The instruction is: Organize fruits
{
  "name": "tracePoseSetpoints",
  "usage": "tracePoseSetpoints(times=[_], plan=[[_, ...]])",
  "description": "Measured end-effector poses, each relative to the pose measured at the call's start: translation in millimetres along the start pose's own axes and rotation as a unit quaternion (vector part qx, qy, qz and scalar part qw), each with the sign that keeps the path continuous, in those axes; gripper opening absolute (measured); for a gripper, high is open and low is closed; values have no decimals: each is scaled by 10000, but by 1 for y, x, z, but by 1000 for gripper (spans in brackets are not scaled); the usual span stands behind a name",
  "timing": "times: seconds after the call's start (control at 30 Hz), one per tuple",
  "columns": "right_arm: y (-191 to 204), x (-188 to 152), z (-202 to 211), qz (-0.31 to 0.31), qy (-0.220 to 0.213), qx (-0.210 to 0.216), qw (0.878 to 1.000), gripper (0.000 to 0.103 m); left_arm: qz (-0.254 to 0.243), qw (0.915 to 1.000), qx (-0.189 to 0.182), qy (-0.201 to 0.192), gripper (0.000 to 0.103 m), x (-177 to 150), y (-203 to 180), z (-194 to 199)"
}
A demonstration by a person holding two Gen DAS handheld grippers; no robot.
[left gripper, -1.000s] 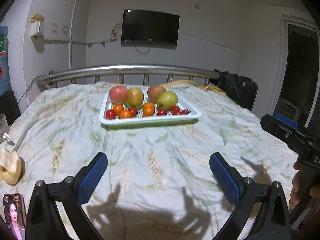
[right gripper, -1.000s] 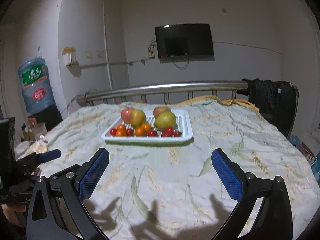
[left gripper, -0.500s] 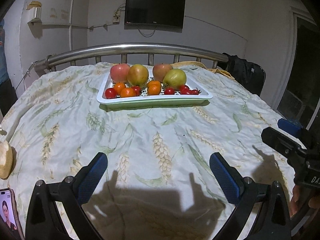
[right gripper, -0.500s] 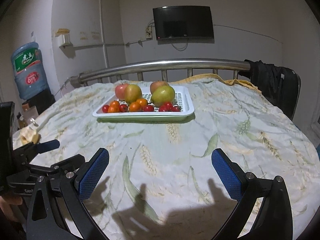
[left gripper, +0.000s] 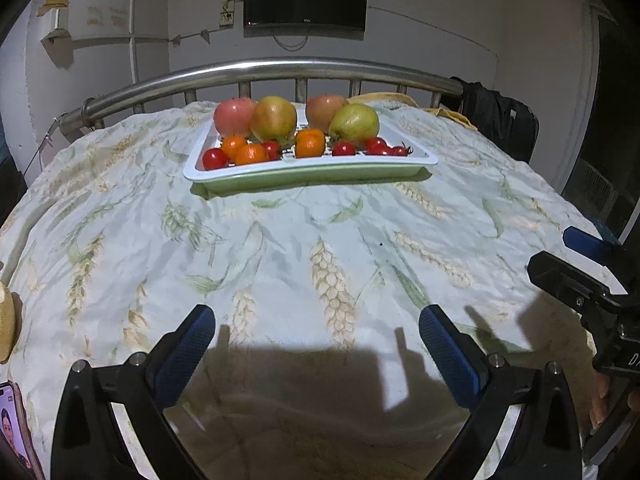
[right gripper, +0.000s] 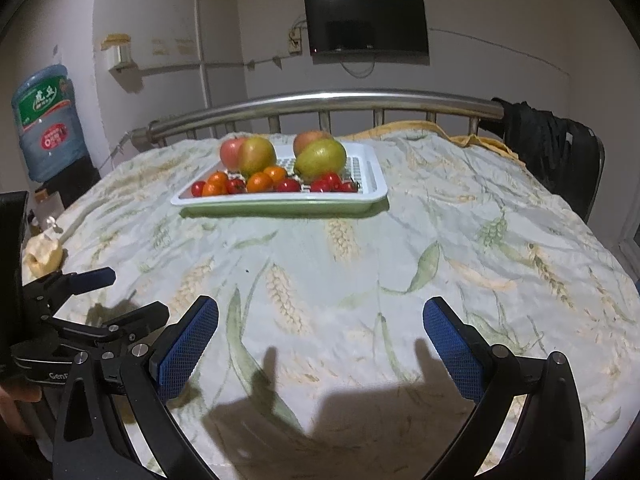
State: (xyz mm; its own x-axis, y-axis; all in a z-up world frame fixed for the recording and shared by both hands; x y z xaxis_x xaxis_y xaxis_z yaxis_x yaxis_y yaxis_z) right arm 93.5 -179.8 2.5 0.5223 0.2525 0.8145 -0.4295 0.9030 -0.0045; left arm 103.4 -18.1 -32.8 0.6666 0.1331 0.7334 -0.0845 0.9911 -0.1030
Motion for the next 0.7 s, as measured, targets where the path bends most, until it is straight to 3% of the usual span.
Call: tracePoseSetpoints(times=[0.7], plan=[[6,-21,-53,318,1275,-258,9910,103,146,9971,160,723,103,-5,7,-33]])
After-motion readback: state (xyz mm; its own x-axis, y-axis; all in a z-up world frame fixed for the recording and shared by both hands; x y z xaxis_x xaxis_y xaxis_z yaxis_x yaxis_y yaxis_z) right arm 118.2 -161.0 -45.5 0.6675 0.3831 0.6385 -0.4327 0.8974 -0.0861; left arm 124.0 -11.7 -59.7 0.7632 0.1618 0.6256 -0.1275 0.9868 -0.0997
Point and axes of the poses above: each gripper's, at about its wrist camera, not at the fingertips, and z roughly against the way its jaws point, y to its left, x to its top, the point moved 3 cm from there along -z, roughly the way its jaws point, and after that the axes turned 4 degrees about z, right-handed, at the moved point
